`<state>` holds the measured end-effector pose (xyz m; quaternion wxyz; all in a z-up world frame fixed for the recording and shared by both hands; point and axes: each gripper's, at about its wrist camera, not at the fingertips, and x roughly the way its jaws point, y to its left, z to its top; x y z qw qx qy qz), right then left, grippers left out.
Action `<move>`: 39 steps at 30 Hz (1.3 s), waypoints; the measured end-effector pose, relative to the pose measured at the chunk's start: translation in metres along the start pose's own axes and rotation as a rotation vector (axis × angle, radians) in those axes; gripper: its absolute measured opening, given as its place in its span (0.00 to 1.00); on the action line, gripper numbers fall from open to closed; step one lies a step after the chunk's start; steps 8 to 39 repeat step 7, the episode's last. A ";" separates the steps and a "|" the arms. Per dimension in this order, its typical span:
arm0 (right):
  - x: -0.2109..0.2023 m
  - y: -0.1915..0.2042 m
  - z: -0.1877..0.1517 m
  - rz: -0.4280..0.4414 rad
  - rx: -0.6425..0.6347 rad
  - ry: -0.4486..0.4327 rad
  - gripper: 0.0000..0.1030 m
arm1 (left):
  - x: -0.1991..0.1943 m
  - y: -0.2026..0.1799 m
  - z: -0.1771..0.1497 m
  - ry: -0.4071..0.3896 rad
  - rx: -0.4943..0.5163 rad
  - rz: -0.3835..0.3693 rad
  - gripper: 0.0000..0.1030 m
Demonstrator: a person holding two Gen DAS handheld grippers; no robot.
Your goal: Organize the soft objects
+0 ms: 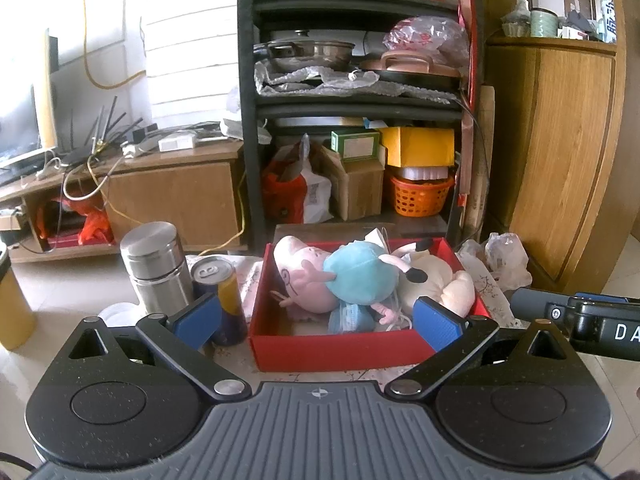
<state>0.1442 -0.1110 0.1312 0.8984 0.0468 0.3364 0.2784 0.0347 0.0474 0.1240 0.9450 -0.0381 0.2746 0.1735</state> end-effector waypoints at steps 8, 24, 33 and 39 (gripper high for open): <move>0.001 0.002 0.000 0.001 -0.005 0.014 0.56 | 0.002 0.000 0.000 0.013 -0.001 0.001 0.95; 0.001 0.002 0.000 0.001 -0.005 0.014 0.56 | 0.002 0.000 0.000 0.013 -0.001 0.001 0.95; 0.001 0.002 0.000 0.001 -0.005 0.014 0.56 | 0.002 0.000 0.000 0.013 -0.001 0.001 0.95; 0.001 0.002 0.000 0.001 -0.005 0.014 0.56 | 0.002 0.000 0.000 0.013 -0.001 0.001 0.95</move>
